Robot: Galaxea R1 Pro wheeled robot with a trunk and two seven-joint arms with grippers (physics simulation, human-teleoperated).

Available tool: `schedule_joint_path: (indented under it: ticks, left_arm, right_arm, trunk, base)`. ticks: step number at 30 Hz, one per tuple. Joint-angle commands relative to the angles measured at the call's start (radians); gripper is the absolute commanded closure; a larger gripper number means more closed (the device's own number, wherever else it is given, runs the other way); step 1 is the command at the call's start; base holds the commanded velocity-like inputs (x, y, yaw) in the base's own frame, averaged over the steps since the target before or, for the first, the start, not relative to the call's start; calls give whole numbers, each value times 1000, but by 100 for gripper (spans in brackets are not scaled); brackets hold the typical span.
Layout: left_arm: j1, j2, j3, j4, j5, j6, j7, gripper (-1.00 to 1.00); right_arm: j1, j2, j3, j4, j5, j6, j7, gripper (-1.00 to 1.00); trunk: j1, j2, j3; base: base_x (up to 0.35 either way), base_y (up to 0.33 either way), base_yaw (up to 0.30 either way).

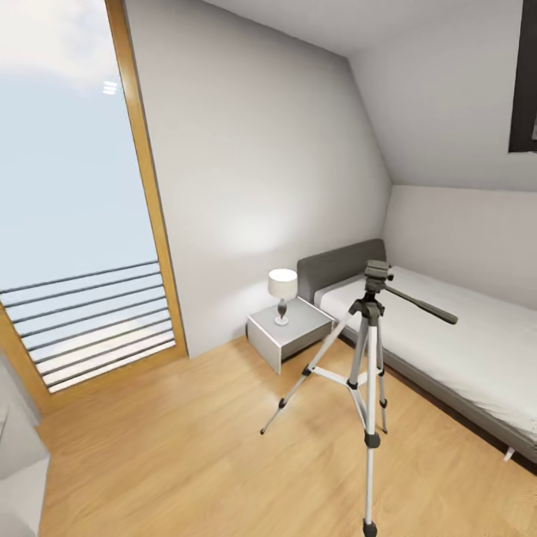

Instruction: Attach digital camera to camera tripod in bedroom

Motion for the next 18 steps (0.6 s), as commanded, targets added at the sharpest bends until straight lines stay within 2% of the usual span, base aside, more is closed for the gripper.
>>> schedule_joint_path:
  ticks: [1, 11, 18]
  left_arm:
    - [0, 0, -9, 0, 7, -1, 0, 100]
    - [0, 0, -9, 0, 7, -1, 0, 100]
    - [0, 0, -9, 0, 7, -2, 0, 100]
  right_arm:
    - [-1, 0, -9, 2, 9, 2, 2, -100]
    - [-1, -1, -9, 1, 9, 2, 1, -100]
    - [-1, -1, -9, 1, 9, 2, 0, -100]
  trunk:
    - [1, -1, -1]
    - [1, -1, -1]
    - [1, -1, -1]
  base:
    - [244, 255, -286]
    - [241, 257, -286]
    - [84, 88, -286]
